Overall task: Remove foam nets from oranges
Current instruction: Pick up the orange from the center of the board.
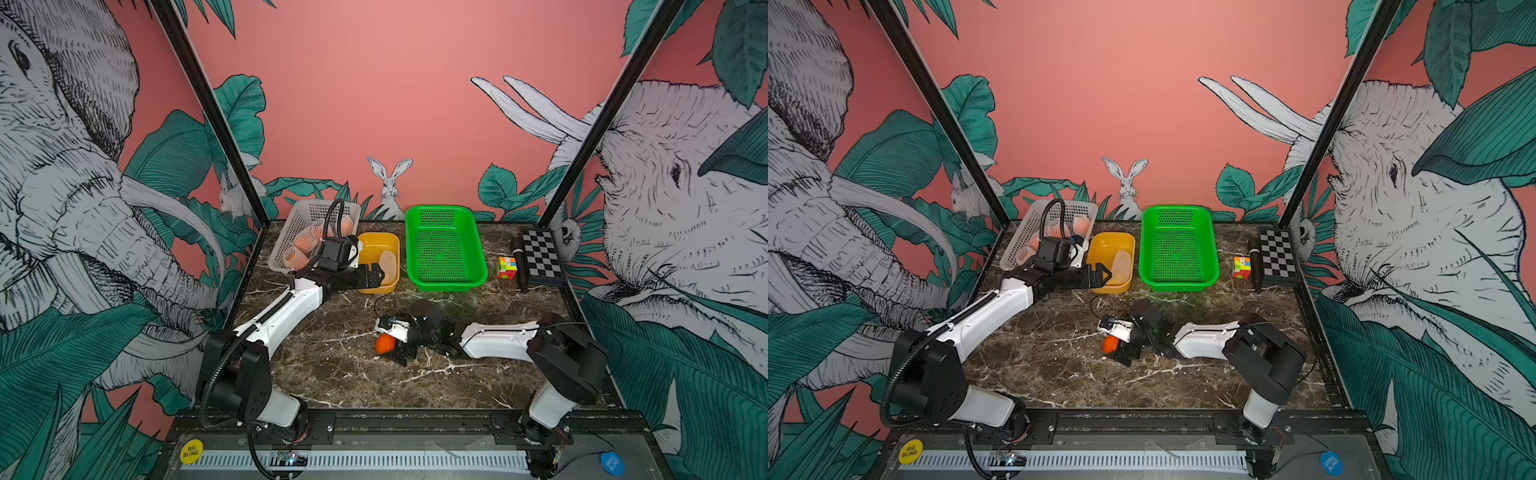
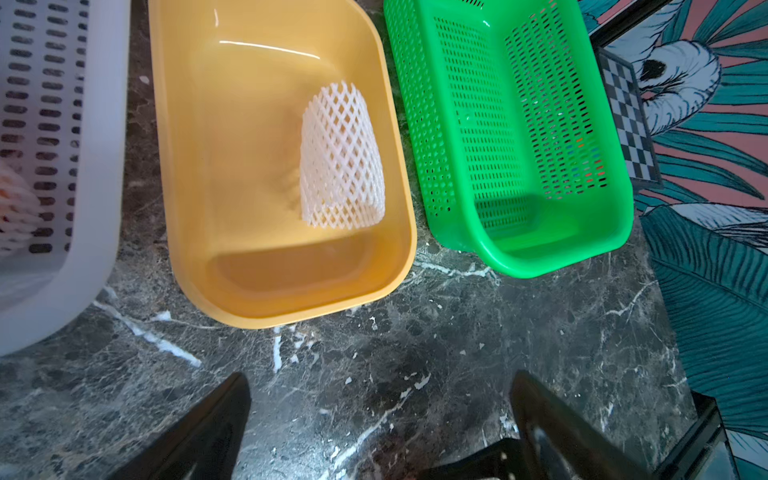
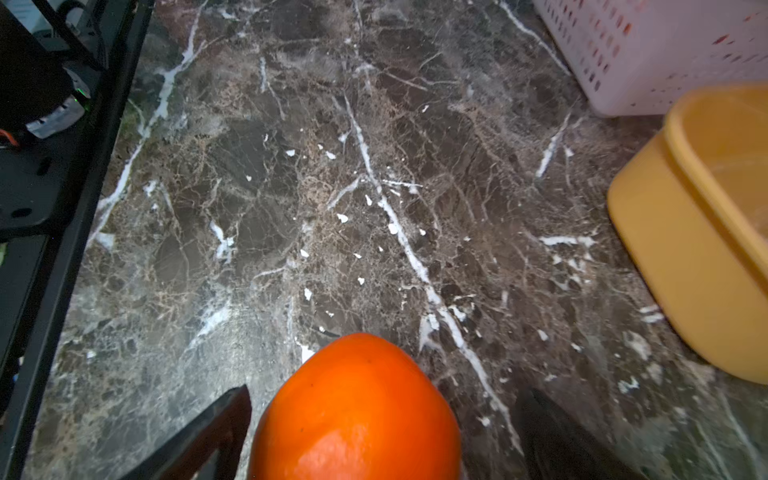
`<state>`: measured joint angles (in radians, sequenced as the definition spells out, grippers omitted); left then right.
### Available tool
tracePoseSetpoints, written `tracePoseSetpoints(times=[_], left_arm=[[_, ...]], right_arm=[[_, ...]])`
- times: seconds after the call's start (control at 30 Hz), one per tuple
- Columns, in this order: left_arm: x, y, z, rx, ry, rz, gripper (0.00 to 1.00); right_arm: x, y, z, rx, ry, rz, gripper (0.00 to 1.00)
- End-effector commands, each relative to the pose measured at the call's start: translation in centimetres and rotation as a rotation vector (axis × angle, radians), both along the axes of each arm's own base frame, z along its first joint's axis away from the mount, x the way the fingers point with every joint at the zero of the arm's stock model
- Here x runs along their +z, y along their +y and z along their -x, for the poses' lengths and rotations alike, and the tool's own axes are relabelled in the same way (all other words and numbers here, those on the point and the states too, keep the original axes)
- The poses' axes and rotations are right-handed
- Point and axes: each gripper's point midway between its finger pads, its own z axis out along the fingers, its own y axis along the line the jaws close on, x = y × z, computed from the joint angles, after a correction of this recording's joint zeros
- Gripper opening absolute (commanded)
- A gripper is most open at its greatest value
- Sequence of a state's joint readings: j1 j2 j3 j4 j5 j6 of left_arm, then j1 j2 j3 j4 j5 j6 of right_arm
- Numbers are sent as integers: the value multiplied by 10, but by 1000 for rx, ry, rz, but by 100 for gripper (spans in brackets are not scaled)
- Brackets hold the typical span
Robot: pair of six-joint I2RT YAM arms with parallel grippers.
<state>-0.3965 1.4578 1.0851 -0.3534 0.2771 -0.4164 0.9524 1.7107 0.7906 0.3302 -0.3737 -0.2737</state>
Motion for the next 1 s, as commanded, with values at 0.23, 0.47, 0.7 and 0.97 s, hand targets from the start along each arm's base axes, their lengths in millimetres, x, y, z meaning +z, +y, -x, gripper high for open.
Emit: tracePoseSetpoints(times=[0.23,0.47,0.7,0.97], left_arm=[[6,3,9,13,-9,39,99],[9,9,7,42,-28,42,99],[30,16,5,86,-53,50,99],[56,15,-5,96,-128,69,97]], right_arm=[[-9,6,-3,-30,3,-5,91],[-1,3,-3,-87,61,-22,76],[57,-13,-16,-211,42,-69,67],[139,-84,-105,-528,64,-179,63]])
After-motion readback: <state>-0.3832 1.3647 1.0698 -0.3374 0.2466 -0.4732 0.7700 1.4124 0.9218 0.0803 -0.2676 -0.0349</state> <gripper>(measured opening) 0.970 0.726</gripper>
